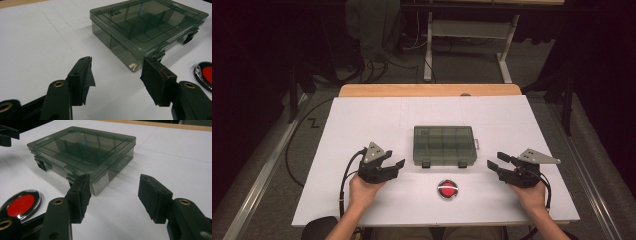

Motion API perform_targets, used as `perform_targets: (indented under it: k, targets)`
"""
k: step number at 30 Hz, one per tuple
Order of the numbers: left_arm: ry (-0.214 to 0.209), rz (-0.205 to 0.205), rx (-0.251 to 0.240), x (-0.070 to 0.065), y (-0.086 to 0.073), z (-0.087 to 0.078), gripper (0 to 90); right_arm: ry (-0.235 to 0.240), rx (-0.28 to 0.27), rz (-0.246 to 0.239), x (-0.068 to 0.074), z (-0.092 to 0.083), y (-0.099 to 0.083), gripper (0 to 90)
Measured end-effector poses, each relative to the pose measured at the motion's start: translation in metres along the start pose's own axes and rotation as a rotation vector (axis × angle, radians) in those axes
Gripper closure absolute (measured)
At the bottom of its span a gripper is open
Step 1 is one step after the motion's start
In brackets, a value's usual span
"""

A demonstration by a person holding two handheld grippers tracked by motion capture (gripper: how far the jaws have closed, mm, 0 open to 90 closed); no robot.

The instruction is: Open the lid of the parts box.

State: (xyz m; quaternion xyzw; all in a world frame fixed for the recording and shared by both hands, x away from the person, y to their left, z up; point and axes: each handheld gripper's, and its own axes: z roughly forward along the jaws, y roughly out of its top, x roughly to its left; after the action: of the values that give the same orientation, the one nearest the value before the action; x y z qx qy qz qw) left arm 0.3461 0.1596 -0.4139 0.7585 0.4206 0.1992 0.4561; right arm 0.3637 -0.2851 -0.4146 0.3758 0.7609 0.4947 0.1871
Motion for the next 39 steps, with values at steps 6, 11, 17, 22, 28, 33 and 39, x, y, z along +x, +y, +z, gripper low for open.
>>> perform_targets:
  k: [6,11,17,22,28,33,39]
  targets:
    - [-0.012,-0.004,-0.001,-0.002,0.003,0.005,41.8,0.008,0.008,0.002,0.001,0.006,0.002,45.4]
    - [-0.025,-0.01,-0.003,-0.004,0.005,0.009,41.6,0.015,0.012,0.001,0.002,0.01,0.004,45.6]
    - [-0.018,-0.011,-0.01,-0.005,0.009,0.013,40.9,0.025,0.02,0.008,0.004,0.015,0.007,45.7]
    - [-0.018,-0.011,-0.013,-0.007,0.011,0.015,40.8,0.032,0.025,0.005,0.006,0.019,0.01,46.4]
    - [-0.023,-0.004,0.008,-0.007,0.015,0.018,40.8,0.035,0.037,0.012,0.007,0.023,0.013,47.4]
    - [-0.057,-0.036,0.051,-0.006,0.018,0.022,41.2,0.049,0.074,0.035,0.006,0.026,0.014,47.7]
    - [-0.084,-0.034,0.102,-0.008,0.021,0.024,41.6,0.064,0.125,0.059,0.004,0.027,0.017,47.6]
